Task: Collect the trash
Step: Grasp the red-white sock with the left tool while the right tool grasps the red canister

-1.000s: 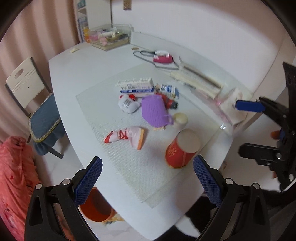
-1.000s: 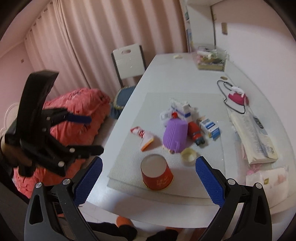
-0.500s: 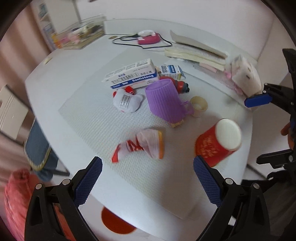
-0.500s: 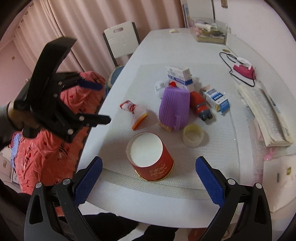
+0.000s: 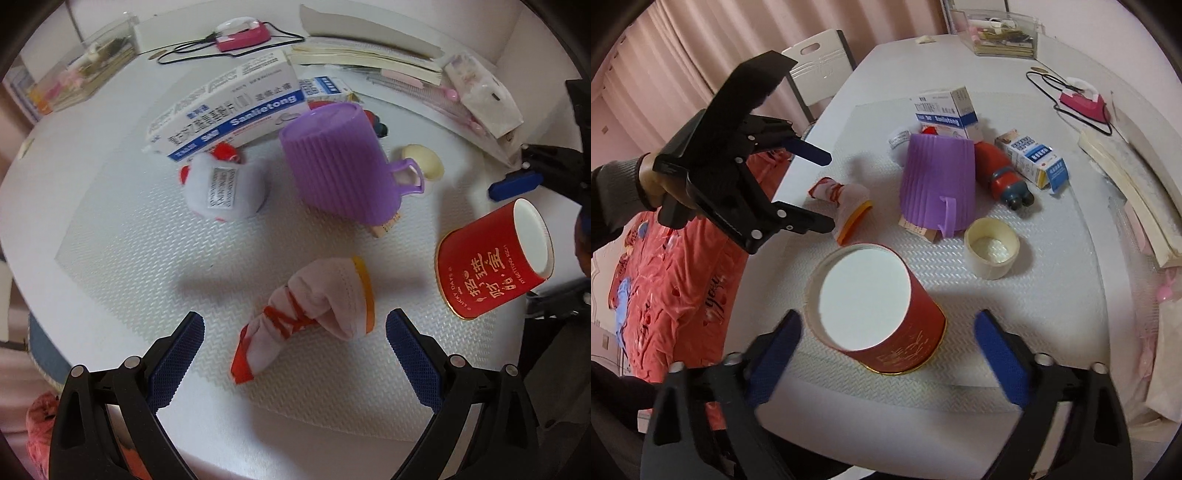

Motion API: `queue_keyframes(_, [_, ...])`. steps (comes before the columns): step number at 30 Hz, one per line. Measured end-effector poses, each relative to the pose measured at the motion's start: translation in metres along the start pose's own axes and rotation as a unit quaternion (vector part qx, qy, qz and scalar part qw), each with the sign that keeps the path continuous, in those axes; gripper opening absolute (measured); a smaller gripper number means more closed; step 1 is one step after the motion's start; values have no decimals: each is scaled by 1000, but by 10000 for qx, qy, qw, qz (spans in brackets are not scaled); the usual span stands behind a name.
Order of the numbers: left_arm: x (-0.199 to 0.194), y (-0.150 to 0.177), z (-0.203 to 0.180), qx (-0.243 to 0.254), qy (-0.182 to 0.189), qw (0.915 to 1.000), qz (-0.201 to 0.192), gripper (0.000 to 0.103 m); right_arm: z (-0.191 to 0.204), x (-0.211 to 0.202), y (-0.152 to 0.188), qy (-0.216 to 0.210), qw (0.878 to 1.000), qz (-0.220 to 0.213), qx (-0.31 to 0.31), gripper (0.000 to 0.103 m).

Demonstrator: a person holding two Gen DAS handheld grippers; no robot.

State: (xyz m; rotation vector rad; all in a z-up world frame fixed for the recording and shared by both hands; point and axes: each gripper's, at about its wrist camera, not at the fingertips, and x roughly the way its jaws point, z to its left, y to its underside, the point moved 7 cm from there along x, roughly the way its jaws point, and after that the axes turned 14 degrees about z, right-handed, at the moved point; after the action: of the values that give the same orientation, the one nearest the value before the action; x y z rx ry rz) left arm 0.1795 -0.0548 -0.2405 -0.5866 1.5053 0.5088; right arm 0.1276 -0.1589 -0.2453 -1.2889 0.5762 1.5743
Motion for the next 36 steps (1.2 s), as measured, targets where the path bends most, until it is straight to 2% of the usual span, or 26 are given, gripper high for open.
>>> queue_keyframes(4, [6, -5, -2, 244, -91, 9997, 12, 97, -2, 9, 0, 15, 10000, 53, 65, 89])
queue_keyframes(5, [7, -6, -3, 291, -78, 9995, 17, 94, -2, 10, 1, -5, 9999, 54, 87, 88])
queue_keyframes(6, [9, -7, -3, 322, -27, 9995, 56, 78, -3, 11, 1, -31, 9999, 45, 115, 85])
queue_keyframes(7, [12, -8, -4, 368, 74, 9992, 127, 73, -3, 12, 1, -75, 9999, 34, 143, 81])
queue_keyframes(11, [22, -14, -10, 451, 122, 9988, 174, 72, -5, 17, 1, -141, 9997, 63, 208, 76])
queue_keyframes(12, [23, -16, -12, 474, 89, 9987, 170, 72, -5, 18, 1, -160, 9996, 66, 210, 70])
queue_keyframes(15, [25, -19, -14, 477, 20, 9987, 194, 69, -2, 20, 1, -201, 9996, 56, 170, 68])
queue_keyframes(17, [22, -17, -13, 405, -3, 9990, 179, 52, -3, 19, 1, -237, 9996, 50, 159, 66])
queue_keyframes(19, [18, -11, -14, 355, 80, 9992, 182, 39, -4, 18, 1, -296, 9994, 30, 188, 64])
queue_keyframes(28, [16, -18, -18, 66, 231, 9995, 200, 31, -6, 13, 1, -409, 9991, 56, -55, 57])
queue_keyframes(30, [9, -11, -8, 14, 259, 9994, 222, 30, -7, 10, 0, -428, 9990, 62, -103, 57])
queue_keyframes(36, [-9, -6, -29, -191, 420, 9989, 96, 30, -10, -3, -2, -477, 9983, 69, -315, 57])
